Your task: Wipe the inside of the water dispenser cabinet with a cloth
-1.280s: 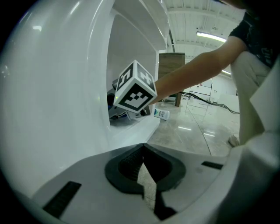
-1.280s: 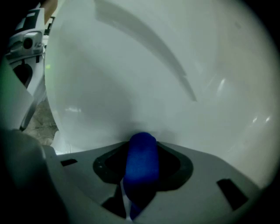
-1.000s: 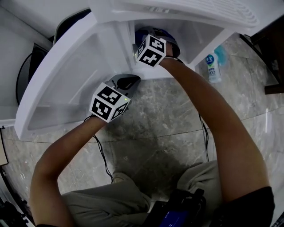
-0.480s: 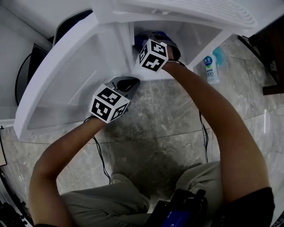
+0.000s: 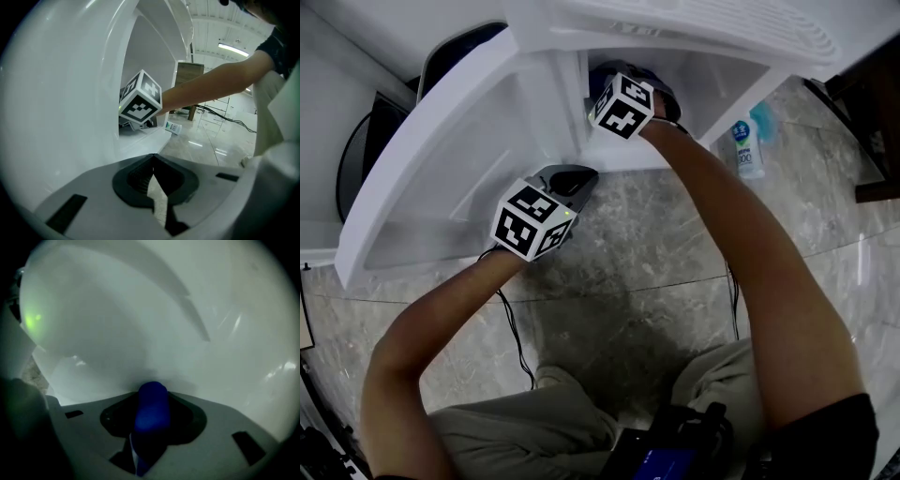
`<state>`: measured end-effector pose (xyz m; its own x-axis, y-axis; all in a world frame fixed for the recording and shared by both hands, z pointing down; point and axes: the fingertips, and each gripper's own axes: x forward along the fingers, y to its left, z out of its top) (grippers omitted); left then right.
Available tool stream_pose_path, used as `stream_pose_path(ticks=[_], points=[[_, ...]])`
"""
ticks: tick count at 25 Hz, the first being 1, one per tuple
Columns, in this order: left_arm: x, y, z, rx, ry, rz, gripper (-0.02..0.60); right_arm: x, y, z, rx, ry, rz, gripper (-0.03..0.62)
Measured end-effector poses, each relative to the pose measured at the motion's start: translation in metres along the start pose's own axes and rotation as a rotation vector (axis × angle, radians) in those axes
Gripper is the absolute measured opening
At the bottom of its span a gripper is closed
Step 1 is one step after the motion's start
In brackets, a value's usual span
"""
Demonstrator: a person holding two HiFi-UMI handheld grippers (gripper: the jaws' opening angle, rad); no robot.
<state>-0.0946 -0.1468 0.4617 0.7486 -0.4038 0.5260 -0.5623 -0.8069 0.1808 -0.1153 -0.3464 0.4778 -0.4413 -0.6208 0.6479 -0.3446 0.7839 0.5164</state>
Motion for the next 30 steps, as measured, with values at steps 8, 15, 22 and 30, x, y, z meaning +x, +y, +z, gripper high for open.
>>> stream_pose_path(ticks=[8,15,22,30], points=[[0.005,-0.005,0.023,0.069,0.001,0.007,0.008,-0.078,0.011,0.024,0.288,-0.277,0.13,0.129],[0.003,-0.023,0.04,0.126,-0.008,0.002,0.008,-0.163,-0.073,0.09,0.424,-0.629,-0.118,0.129],[0.008,-0.044,0.035,0.211,0.007,-0.053,0.008,-0.193,-0.099,0.128,0.598,-0.813,-0.259,0.127],[0.005,-0.026,0.03,0.158,-0.005,-0.03,0.009,-0.172,-0.124,0.123,0.666,-0.824,-0.349,0.127]])
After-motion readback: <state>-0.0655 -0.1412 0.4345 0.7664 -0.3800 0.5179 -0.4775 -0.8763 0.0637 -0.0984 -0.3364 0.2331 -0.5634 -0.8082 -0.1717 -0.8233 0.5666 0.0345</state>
